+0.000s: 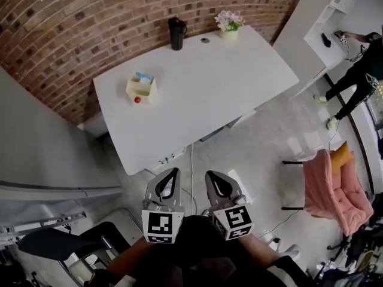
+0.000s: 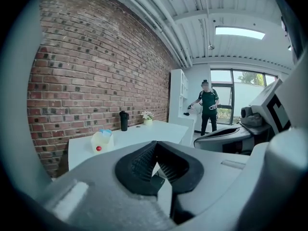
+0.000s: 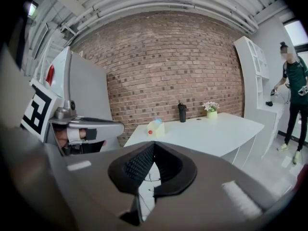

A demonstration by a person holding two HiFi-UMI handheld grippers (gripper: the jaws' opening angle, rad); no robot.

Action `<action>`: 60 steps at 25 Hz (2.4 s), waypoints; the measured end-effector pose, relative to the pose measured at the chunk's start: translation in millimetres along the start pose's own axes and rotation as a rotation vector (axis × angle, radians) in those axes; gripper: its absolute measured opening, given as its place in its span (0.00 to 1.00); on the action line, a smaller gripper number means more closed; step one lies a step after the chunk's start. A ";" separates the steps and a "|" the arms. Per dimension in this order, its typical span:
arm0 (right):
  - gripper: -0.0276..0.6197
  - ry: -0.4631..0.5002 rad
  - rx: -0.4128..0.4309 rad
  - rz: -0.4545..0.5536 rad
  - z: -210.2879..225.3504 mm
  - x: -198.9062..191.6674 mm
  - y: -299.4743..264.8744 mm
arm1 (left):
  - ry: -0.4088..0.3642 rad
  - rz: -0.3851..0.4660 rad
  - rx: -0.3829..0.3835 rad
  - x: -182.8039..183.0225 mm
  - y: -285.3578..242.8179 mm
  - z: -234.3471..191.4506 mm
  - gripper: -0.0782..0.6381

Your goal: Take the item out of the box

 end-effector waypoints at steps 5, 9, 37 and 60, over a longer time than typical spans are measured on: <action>0.05 0.002 -0.022 0.004 -9.0 24.2 -34.3 | 0.006 0.027 0.001 18.9 -1.5 -38.7 0.12; 0.05 0.014 -0.009 0.010 -25.2 36.3 -60.9 | 0.013 0.038 0.014 26.9 1.9 -69.6 0.12; 0.05 0.108 0.187 0.040 -13.9 87.3 -206.4 | 0.097 0.107 0.283 67.2 -30.6 -181.8 0.12; 0.05 0.247 0.357 -0.027 40.7 95.4 -360.9 | 0.161 0.112 0.503 93.3 -127.8 -248.4 0.12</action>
Point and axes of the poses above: the fingertips, and each gripper's own axes: y backward along the fingers, z to its right, x out of its top, the point moved 3 cm from there along y, backward along the fingers, and after that the axes turned 15 degrees about y, right-handed, at the moved point
